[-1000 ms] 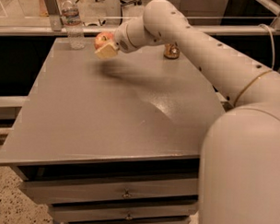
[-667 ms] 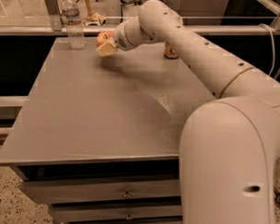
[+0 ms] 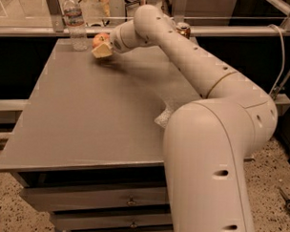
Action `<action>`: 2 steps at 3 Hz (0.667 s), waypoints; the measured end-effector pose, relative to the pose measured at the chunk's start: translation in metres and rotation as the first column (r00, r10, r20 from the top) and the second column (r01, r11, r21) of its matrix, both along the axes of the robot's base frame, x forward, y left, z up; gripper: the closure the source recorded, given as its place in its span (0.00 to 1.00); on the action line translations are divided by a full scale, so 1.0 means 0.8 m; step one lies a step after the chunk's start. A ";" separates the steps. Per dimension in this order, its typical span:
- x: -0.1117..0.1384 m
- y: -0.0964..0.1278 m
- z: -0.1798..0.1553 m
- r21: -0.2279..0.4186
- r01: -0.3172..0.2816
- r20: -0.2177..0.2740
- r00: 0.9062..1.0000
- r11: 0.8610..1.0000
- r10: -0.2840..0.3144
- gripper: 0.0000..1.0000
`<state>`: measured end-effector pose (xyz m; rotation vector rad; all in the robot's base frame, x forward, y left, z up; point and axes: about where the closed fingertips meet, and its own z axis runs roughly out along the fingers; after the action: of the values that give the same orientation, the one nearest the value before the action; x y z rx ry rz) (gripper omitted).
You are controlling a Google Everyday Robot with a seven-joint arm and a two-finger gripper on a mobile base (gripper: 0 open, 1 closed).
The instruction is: Move apple near water bottle
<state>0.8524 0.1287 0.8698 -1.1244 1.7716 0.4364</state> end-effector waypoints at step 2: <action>0.014 0.047 -0.013 0.021 -0.041 -0.042 0.998 0.999 0.041 0.76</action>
Offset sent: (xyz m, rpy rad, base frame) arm 0.0200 0.0434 -0.0090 0.0263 0.0648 0.0464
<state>0.8638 0.1662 0.8594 -1.1467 1.7796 0.5050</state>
